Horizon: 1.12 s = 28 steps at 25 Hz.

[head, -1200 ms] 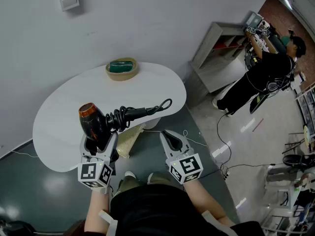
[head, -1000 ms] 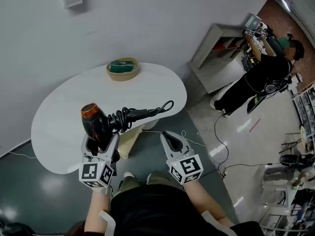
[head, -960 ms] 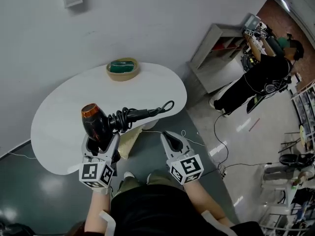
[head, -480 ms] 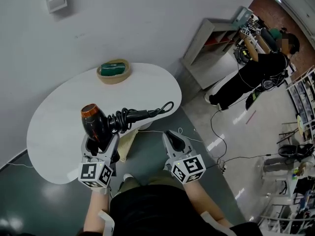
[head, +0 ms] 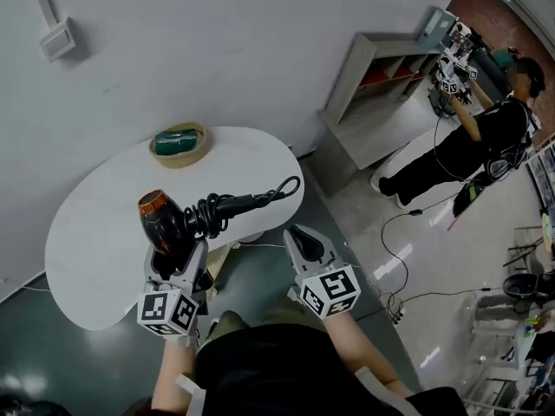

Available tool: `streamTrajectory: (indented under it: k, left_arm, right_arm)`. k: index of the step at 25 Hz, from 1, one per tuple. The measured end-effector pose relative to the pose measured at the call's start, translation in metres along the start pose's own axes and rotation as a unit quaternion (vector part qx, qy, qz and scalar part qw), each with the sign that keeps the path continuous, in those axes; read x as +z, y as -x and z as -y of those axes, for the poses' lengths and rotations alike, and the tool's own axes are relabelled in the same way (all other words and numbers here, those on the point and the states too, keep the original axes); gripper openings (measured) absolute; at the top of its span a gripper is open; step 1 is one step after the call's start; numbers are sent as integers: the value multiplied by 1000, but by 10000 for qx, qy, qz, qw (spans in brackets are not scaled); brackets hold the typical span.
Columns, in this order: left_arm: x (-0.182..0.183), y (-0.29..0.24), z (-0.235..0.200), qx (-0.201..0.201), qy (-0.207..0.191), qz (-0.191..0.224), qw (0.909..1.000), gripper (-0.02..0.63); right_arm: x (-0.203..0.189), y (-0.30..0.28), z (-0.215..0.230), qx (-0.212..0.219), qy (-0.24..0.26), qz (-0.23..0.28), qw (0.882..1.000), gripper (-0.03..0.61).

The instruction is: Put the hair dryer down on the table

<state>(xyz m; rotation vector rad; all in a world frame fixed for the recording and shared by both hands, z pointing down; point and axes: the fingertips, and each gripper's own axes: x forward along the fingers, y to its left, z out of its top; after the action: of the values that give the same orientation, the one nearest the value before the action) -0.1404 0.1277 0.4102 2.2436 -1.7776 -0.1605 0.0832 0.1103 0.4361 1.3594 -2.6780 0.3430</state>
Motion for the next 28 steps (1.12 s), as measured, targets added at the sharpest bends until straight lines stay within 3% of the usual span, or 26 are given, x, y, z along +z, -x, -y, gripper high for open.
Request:
streamTrajectory:
  k: [9, 14, 20, 28]
  left_arm:
    - [1, -73, 88, 620, -8, 215, 9978, 430]
    - [-3, -94, 117, 848, -131, 163, 9962, 430]
    - [-21, -124, 127, 994, -54, -6, 9950, 430]
    - [-34, -165, 101, 1291, 178, -77, 9914, 428]
  right_arm:
    - [27, 3, 124, 637, 58, 25, 9980, 35]
    - [27, 3, 167, 810, -15, -63, 9967, 34]
    - [25, -15, 196, 1000, -92, -200, 9947, 35]
    - [28, -84, 206, 1459, -129, -545, 9877, 35]
